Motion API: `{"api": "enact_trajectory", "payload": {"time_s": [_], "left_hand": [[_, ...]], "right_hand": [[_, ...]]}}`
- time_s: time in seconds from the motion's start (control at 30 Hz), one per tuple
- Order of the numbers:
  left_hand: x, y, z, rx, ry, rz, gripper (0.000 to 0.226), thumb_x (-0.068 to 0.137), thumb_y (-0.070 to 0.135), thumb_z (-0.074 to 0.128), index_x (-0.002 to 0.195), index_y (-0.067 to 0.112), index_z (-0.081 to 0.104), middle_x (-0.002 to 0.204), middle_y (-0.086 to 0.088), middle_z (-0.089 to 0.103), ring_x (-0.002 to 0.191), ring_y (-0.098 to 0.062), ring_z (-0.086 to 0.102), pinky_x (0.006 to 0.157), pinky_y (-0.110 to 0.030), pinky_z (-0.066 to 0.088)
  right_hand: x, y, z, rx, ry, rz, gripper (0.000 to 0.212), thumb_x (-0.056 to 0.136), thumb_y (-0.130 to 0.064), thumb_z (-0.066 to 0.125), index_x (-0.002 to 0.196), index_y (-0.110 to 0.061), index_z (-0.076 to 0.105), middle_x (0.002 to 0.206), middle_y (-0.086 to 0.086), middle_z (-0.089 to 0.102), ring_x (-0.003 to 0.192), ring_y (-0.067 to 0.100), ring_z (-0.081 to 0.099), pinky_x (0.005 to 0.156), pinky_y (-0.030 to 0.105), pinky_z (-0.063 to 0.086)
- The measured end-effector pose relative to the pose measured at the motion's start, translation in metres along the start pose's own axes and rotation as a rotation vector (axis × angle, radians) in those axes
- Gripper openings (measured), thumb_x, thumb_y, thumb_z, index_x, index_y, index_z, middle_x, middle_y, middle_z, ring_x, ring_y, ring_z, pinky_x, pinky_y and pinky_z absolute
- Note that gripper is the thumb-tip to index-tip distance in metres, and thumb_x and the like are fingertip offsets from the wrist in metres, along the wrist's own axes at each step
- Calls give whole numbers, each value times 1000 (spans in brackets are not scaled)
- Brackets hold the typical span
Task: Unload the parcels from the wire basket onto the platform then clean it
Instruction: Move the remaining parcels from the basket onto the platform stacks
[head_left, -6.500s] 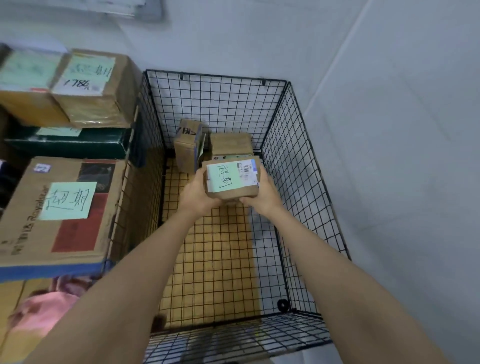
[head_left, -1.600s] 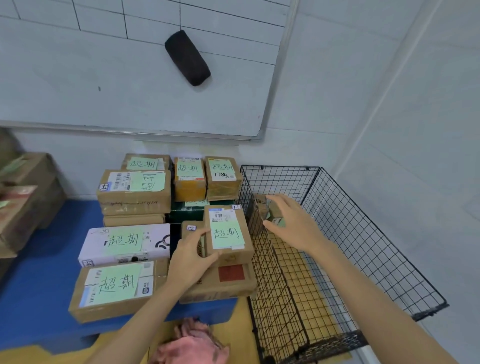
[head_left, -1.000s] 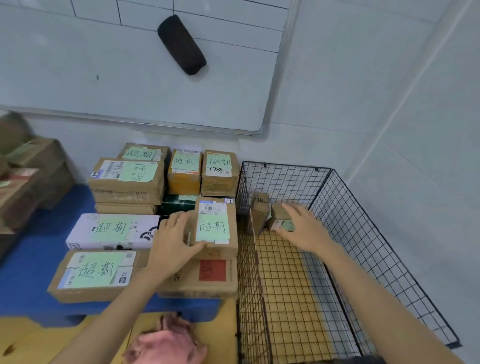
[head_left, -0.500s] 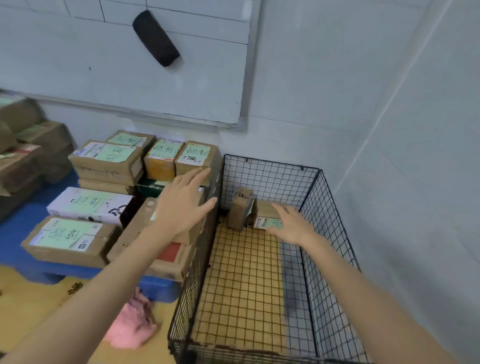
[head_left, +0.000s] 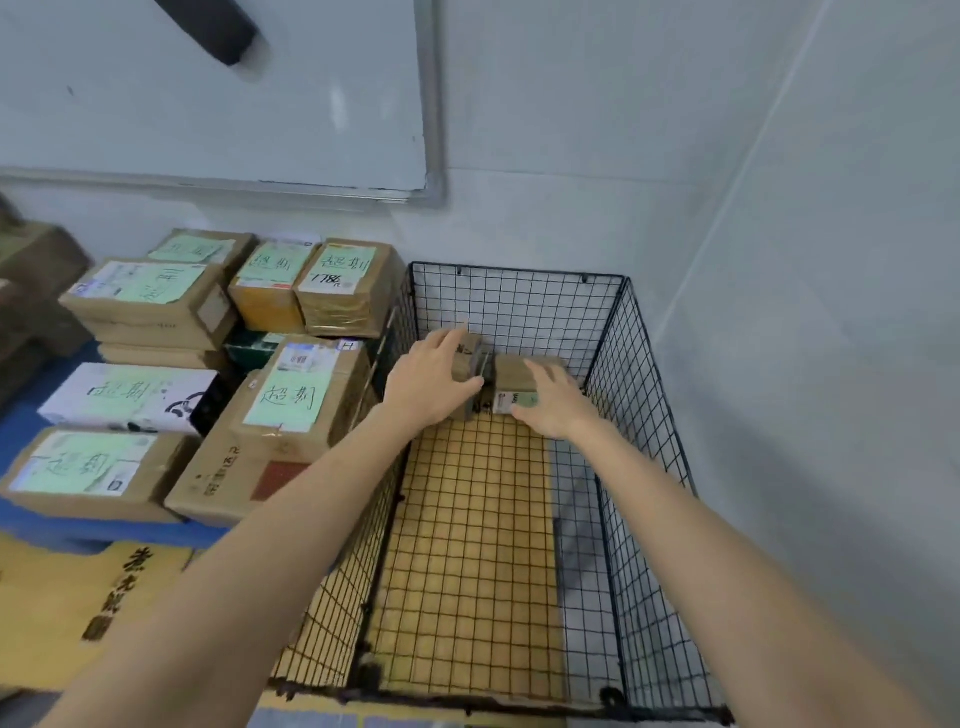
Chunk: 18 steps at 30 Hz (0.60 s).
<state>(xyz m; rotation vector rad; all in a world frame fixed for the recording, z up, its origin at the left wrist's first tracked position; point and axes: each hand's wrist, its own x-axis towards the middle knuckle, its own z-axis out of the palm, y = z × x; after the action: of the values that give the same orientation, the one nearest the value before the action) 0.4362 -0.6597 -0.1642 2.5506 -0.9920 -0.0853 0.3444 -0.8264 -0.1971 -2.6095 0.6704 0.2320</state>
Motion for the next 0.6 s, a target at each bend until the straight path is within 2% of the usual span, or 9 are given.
{"api": "enact_trajectory", "payload": {"time_s": [0.17,0.37,0.6], "left_hand": [[20,-15,33,-19,-76,-125,77,91,47,60,155,22,24,158,-6,29,140,-29,34,108,-47,40],[41,-36,64,55,-87,-125,79,90,42,62,155,21,23,158,-9,27,140,-31,32,106,-47,41],[64,-54,97,-67,-100,-222,83,86,37,65,155,23,20,161,-8,19,142,-33,30,106,-51,41]], "right_hand": [[24,8,13,106,-10,8,79,96,-39,59,158,-29,11,165,9,8,149,33,17,119,55,25],[56,6,30,194,6,-7,74,98,-31,59,158,-30,16,164,8,17,147,32,24,118,54,27],[96,-11,60,370,-19,2,71,96,-26,61,156,-32,23,157,12,27,141,36,34,114,52,30]]}}
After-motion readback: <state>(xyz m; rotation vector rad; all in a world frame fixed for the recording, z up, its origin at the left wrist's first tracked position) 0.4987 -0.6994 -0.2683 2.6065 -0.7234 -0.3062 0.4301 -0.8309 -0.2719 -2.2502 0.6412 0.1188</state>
